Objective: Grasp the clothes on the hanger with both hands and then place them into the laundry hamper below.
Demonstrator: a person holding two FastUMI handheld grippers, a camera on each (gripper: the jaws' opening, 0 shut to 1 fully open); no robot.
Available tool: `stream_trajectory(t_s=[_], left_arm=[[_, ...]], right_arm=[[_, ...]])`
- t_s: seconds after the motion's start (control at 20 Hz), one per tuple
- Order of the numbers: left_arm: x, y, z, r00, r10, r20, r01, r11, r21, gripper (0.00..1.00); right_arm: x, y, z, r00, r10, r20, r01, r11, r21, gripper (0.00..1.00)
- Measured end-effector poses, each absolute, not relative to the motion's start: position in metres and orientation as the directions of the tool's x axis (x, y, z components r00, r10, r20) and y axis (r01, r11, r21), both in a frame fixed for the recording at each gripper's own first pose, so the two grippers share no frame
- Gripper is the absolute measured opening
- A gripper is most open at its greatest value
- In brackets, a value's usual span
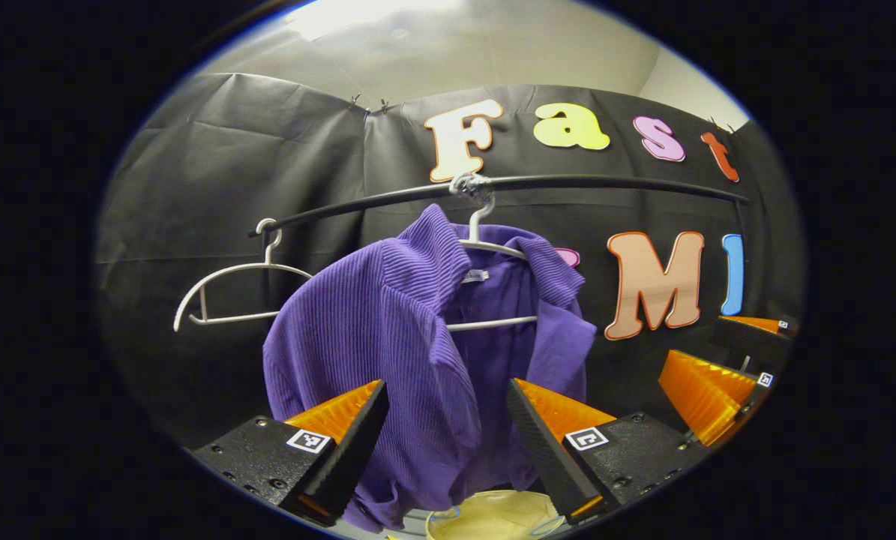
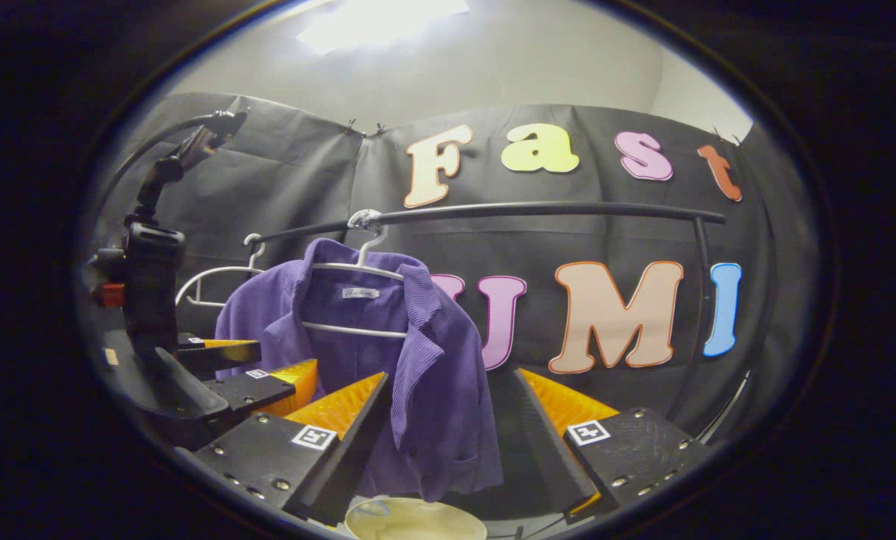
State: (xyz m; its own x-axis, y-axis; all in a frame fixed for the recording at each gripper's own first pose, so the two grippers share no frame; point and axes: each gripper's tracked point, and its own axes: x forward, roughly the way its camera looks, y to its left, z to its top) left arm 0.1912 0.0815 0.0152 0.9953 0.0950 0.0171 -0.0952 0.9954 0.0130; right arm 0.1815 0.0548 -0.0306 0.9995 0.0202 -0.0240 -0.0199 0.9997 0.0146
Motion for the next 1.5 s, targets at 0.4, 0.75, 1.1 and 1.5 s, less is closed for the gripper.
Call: stream_trajectory(t_s=[0.4,0.75,1.1,1.5], left_arm=[[0.231,0.112,0.013,0.986,0.162,0.043,-0.164,0.985,0.046,0.8],[0.236,0.123,0.008,0.985,0.173,0.015,-0.174,0.978,0.111,0.17],[0.226,0.131,0.011,0.974,0.223,-0.032,-0.218,0.97,0.107,0.03],[0.202,0.145,0.046,0.97,0.241,-0.018,-0.236,0.963,0.133,0.03]], right_arm=[[0.23,0.077,-0.042,0.997,0.061,-0.037,-0.06,0.998,0.023,0.93],[0.267,0.102,-0.057,0.991,0.123,-0.052,-0.121,0.992,0.048,0.93],[0.315,0.109,-0.077,0.991,0.102,-0.091,-0.095,0.993,0.075,0.96],[0.355,0.105,-0.107,0.984,0.095,-0.154,-0.079,0.992,0.102,0.95]])
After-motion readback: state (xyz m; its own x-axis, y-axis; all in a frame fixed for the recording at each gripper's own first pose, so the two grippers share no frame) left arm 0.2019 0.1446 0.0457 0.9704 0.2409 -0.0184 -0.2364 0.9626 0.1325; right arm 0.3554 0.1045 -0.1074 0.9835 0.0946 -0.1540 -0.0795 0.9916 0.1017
